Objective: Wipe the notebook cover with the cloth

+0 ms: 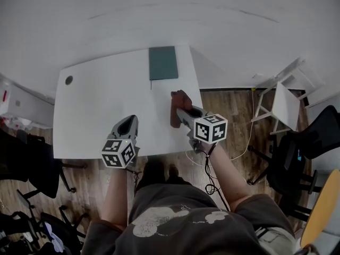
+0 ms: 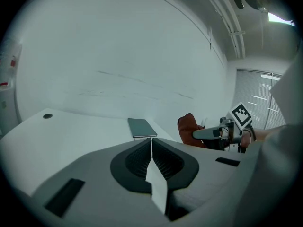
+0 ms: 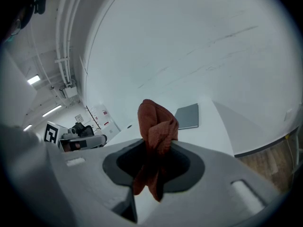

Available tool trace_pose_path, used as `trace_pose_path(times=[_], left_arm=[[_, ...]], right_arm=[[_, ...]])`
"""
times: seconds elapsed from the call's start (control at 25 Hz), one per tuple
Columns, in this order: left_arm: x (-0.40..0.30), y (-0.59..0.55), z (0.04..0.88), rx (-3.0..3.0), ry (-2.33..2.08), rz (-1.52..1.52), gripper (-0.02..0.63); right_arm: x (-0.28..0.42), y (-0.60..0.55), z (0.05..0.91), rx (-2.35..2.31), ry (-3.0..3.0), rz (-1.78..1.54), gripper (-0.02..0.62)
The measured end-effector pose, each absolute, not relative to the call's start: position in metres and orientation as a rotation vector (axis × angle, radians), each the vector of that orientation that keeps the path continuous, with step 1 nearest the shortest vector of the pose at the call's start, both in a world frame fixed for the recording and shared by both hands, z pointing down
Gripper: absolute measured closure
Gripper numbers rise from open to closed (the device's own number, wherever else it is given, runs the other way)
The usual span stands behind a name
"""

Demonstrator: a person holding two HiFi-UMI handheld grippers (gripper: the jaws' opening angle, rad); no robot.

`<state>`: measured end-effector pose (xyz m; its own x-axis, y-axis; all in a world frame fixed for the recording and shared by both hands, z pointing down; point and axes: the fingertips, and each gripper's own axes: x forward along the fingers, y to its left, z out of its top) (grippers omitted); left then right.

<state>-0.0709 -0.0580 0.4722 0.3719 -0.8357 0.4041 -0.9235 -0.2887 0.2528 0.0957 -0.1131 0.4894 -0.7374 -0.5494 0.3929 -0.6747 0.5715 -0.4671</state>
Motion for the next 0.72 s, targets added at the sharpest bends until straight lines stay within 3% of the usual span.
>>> trace_pose_path(times=[0.72], left_arm=[[-0.085,-0.205,0.490,2.331,-1.298,0.291,0.600]], right_arm=[[0.069,-0.226,0.495,1.243,-2.482,0.899,0.489]])
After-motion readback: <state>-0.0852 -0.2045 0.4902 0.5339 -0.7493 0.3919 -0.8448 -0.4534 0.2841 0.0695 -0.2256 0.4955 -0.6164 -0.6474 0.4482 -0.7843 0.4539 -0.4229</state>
